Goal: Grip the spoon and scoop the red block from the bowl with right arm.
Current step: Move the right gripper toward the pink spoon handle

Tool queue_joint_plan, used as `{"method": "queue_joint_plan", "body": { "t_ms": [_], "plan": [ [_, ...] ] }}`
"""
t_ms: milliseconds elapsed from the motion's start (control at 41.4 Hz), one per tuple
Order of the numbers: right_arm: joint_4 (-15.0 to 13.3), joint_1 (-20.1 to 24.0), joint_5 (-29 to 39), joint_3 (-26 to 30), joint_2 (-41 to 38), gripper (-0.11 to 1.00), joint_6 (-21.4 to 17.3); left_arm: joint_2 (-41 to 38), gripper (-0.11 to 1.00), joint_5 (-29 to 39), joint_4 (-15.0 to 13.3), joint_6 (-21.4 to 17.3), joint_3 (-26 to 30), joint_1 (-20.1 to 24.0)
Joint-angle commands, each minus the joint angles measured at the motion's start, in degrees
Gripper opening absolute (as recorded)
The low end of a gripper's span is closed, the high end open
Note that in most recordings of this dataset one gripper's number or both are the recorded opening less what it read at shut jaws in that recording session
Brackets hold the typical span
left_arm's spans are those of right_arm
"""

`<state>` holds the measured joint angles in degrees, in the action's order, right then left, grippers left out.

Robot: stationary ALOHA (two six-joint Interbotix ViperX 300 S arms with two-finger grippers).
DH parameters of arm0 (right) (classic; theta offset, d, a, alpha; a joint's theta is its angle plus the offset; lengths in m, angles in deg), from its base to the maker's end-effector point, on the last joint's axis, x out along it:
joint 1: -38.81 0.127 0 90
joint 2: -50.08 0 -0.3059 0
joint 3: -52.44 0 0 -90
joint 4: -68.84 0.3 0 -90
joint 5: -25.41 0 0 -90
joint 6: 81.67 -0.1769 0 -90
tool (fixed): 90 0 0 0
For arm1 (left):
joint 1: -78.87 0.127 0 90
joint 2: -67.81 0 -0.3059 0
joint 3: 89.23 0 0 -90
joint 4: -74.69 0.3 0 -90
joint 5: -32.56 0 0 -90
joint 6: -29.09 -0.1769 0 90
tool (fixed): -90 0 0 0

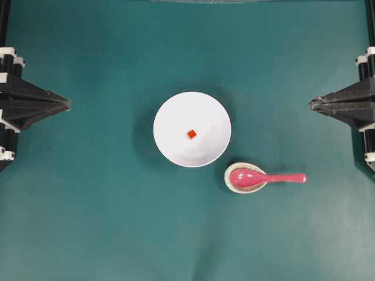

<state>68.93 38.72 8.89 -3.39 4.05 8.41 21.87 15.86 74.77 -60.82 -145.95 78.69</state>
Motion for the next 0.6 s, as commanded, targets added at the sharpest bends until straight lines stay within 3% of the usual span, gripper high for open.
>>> {"method": "queue_joint_plan", "body": {
  "t_ms": [0,24,48,580],
  "plan": [
    [0.62,0.0,-0.18,1.58,-0.7,0.0,-0.26,-0.44,0.0,4.83,0.18,0.79,2.02,-0.35],
    [0.88,0.0,2.55,2.9,-2.02,0.0,-0.18,-0.26,0.0,10.55,0.18,0.79,2.99,-0.44],
    [0.88,0.0,3.08,3.08,-2.29,0.0,-0.18,-0.18,0.0,11.07,0.18,0.79,3.16,-0.44],
    [1.05,0.0,4.66,3.25,-3.43,0.0,-0.18,-0.97,0.0,15.12,0.35,0.62,3.08,-0.44]
  ]
}}
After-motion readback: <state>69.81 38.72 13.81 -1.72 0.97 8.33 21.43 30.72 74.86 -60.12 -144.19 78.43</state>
